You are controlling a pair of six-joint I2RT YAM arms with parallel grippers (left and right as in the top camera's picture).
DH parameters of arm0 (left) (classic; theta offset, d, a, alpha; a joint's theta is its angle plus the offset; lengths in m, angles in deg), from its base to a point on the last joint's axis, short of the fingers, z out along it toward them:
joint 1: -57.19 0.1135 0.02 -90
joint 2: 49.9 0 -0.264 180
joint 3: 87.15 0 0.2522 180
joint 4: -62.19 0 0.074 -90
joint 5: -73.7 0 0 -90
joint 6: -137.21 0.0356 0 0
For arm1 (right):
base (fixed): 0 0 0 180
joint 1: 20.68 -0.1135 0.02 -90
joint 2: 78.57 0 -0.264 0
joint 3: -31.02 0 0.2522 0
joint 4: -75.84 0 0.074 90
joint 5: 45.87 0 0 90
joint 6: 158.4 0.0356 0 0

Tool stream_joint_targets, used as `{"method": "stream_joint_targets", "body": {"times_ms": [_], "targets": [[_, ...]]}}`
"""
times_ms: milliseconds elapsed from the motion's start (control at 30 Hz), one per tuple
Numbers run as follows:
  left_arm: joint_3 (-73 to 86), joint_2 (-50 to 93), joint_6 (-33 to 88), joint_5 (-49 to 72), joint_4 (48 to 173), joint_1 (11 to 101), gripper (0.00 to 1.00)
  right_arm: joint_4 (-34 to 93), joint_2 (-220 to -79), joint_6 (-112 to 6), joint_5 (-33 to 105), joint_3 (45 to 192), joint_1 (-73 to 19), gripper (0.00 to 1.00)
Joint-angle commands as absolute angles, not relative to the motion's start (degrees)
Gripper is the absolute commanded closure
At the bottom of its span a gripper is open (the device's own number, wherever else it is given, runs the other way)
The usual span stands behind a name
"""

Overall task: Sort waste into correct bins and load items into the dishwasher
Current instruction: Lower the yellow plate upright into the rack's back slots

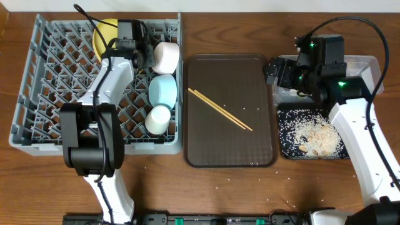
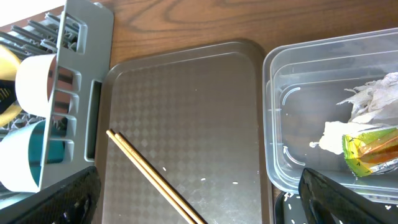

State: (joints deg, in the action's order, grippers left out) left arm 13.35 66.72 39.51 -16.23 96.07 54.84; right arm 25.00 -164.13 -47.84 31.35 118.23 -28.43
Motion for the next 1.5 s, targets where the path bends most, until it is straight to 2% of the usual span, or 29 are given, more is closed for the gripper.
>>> {"method": "stream_joint_targets", "body": {"times_ms": [0, 533, 800, 933, 1133, 1467], "targets": [[14.0, 66.2, 39.9, -19.0, 96.9, 54.2, 0.93, 25.0, -164.0, -47.8, 31.9, 118.9, -28.6, 0.01], [14.1, 54.1, 39.2, -22.6, 99.5, 49.7, 0.92, 25.0, -164.0, -47.8, 31.9, 118.9, -28.6, 0.01], [14.1, 48.0, 36.6, -25.8, 100.4, 54.1, 0.83, 25.0, -164.0, -47.8, 31.9, 118.9, -28.6, 0.01], [14.1, 46.8, 35.7, -26.1, 101.7, 56.6, 0.83, 25.0, -164.0, -47.8, 31.9, 118.9, -28.6, 0.01], [14.1, 46.6, 27.2, -26.0, 102.6, 62.1, 0.83, 25.0, -164.0, -47.8, 31.9, 118.9, -28.6, 0.01], [14.0, 46.7, 26.7, -26.0, 102.7, 66.2, 0.83, 25.0, -164.0, -47.8, 31.9, 118.9, -28.6, 0.01]]}}
